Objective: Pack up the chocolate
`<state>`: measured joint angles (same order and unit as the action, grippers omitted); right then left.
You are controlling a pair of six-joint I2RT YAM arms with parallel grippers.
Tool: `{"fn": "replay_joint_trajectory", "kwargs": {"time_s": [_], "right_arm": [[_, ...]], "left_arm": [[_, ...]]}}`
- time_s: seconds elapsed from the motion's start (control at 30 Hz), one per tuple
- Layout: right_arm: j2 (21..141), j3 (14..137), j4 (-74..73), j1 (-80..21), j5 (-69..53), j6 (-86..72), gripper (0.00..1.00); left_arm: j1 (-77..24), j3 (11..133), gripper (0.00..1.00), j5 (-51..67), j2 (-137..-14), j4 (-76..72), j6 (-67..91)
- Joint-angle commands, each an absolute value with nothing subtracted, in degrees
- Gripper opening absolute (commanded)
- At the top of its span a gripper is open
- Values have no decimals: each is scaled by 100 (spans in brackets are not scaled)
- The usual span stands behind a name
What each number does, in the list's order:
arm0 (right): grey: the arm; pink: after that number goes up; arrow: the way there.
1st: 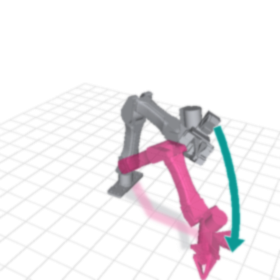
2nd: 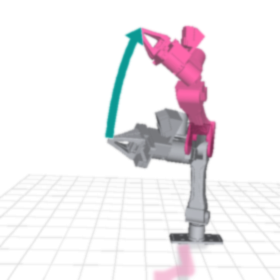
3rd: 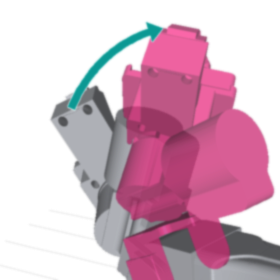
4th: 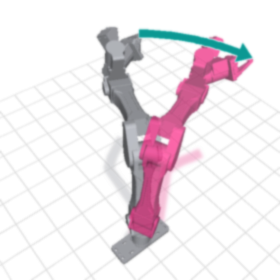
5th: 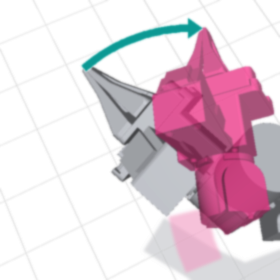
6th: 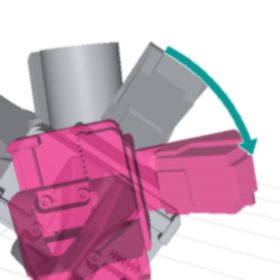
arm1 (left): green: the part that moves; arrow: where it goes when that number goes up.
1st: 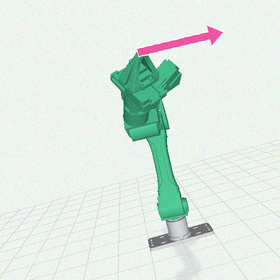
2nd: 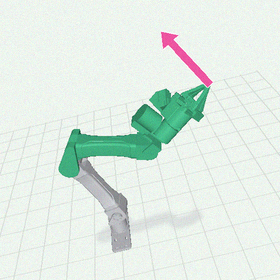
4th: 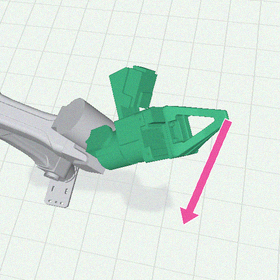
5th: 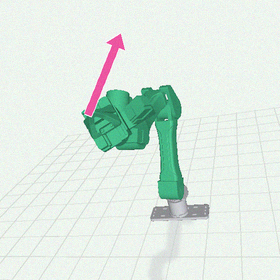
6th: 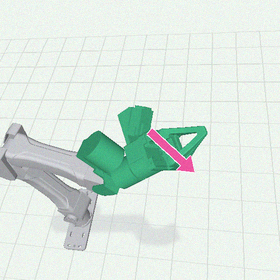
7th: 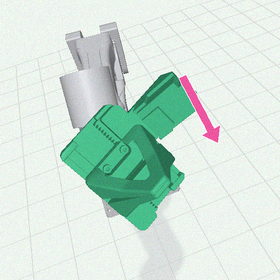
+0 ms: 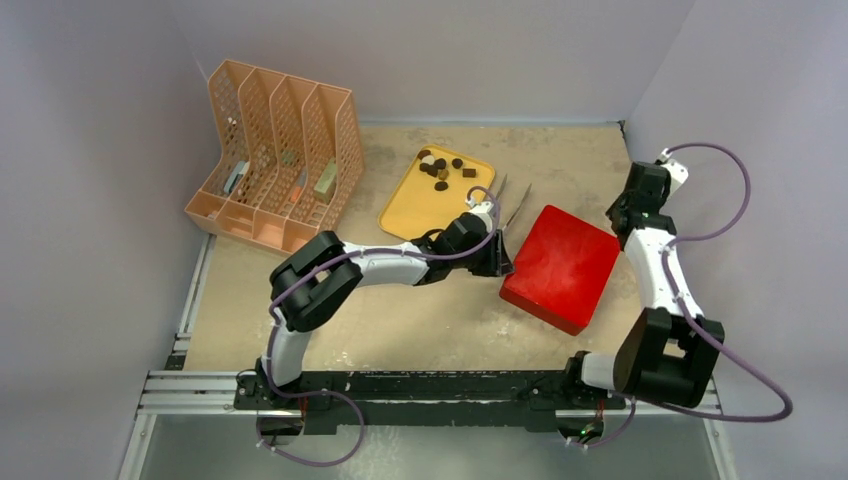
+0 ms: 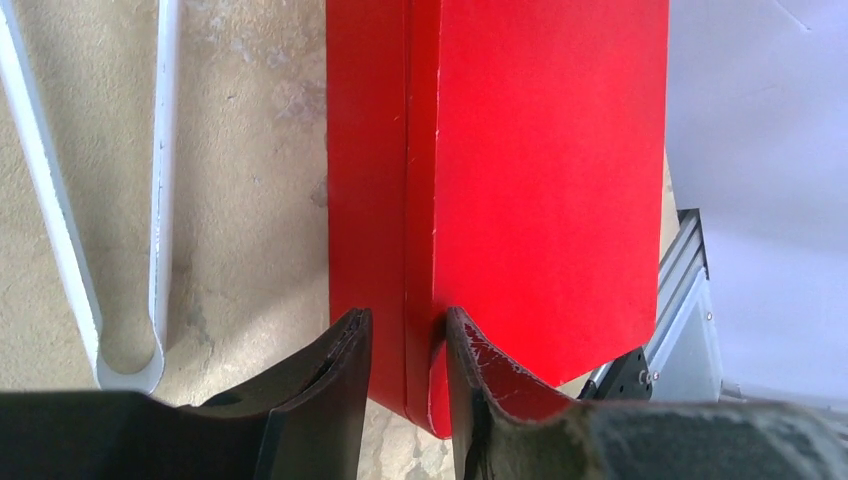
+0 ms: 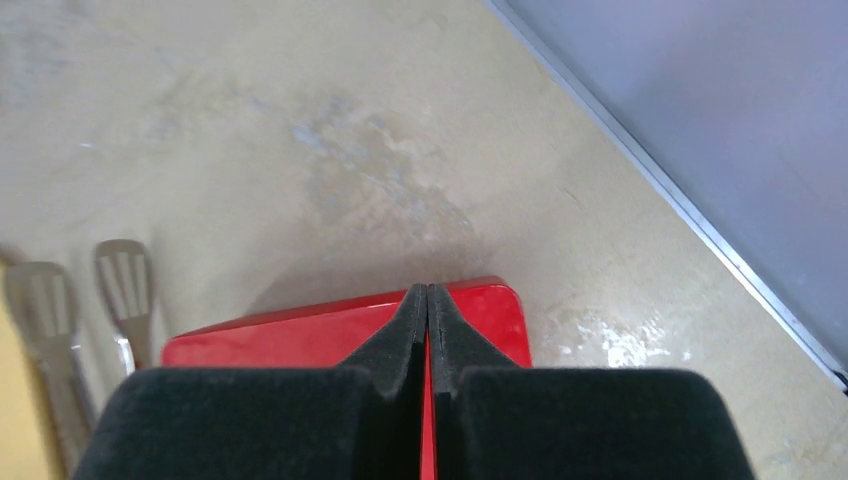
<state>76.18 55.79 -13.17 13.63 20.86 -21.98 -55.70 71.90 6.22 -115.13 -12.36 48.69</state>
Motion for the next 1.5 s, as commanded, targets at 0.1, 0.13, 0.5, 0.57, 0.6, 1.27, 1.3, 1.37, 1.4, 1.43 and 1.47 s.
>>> {"fn": "replay_joint_trajectory", "kwargs": {"time_s": [0.1,0.13,0.5,0.57,0.6,1.27,1.3,1.37,1.4,1.43,1.47], "right_arm": [[7534,5639,-504,1373,6,-2355,0],[7619,5701,-449,1342,-199,-2447,0],[8741,6207,-310,515,-127,-2570,0],[9057,6141,-258,415,-132,-2591,0],[9261,6151,-319,398,-125,-2629,0],[8436,6655,-1144,184,43,-2705,0],[8402,6462,-1026,165,26,-2759,0],[8485,6157,-813,130,-52,-2831,0],[8594,6040,-693,113,-153,-2844,0],[8750,5910,-544,81,-206,-2835,0],[8937,5840,-492,58,-207,-2844,0]], "left_arm": [[-5573,7445,30,632,-11647,-1222,4771],[-5572,7444,30,639,-11647,-1210,4760],[-5569,7529,29,528,-11702,-1037,4682],[-5568,7526,29,523,-11721,-1029,4691],[-5564,7531,29,533,-11739,-1032,4700],[-5564,7584,29,600,-11788,-1077,4847],[-5563,7572,29,590,-11787,-1077,4843],[-5563,7567,29,585,-11811,-1080,4851],[-5563,7562,29,593,-11824,-1081,4851],[-5566,7559,29,604,-11841,-1081,4865],[-5564,7553,29,618,-11861,-1101,4885]]}}
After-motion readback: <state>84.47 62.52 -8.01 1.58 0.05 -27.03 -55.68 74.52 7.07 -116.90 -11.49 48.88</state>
